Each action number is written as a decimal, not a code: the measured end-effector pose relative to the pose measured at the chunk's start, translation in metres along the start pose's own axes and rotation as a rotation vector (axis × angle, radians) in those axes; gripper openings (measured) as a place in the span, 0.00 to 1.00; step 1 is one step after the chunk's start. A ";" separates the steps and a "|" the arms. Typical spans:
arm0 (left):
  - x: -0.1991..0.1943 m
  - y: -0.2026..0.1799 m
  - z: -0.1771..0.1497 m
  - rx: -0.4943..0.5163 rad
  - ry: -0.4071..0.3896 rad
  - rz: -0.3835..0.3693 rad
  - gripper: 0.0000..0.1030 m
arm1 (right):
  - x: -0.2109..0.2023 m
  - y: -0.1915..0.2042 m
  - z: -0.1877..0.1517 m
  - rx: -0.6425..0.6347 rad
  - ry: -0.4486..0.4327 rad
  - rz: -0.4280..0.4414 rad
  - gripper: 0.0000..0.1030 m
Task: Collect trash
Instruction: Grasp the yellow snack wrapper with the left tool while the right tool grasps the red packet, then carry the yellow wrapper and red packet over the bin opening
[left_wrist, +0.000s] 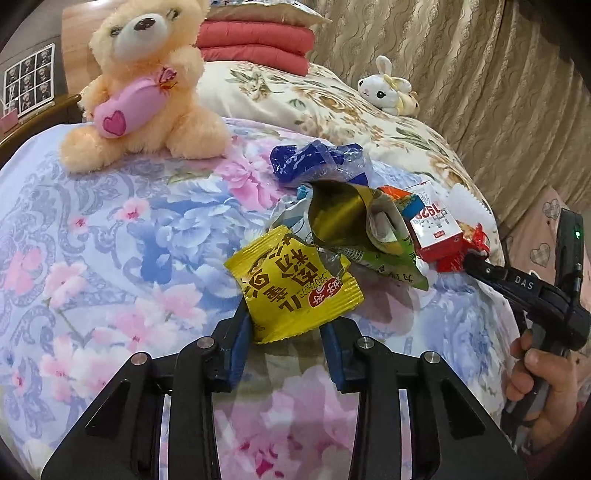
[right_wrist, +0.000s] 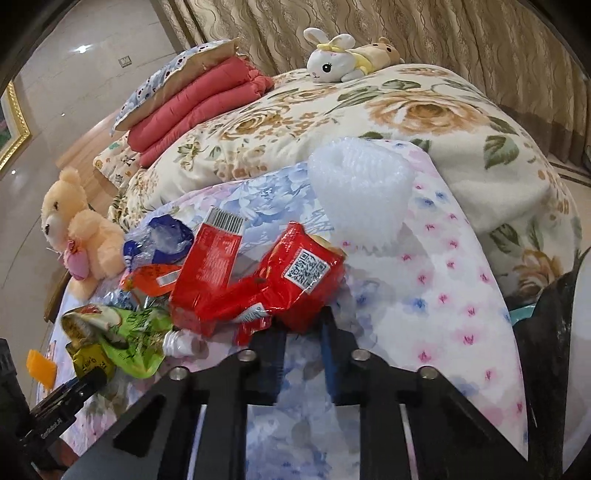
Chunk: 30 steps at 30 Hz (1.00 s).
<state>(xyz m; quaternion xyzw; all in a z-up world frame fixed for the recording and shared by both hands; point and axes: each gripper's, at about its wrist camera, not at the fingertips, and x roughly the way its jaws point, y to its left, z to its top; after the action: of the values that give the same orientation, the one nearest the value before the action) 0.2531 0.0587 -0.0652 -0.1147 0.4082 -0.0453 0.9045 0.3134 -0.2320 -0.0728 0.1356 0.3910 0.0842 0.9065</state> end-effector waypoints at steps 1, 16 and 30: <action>-0.002 0.001 -0.003 -0.008 0.002 -0.003 0.32 | -0.005 0.000 -0.003 -0.003 -0.005 0.002 0.12; -0.035 -0.044 -0.058 0.051 0.047 -0.109 0.31 | -0.062 -0.003 -0.053 0.006 -0.010 0.066 0.11; -0.042 -0.118 -0.068 0.174 0.067 -0.221 0.31 | -0.123 -0.043 -0.089 0.059 -0.048 0.013 0.11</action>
<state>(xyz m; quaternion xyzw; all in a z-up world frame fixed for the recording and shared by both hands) 0.1753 -0.0599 -0.0494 -0.0783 0.4176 -0.1837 0.8864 0.1664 -0.2886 -0.0608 0.1666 0.3707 0.0751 0.9106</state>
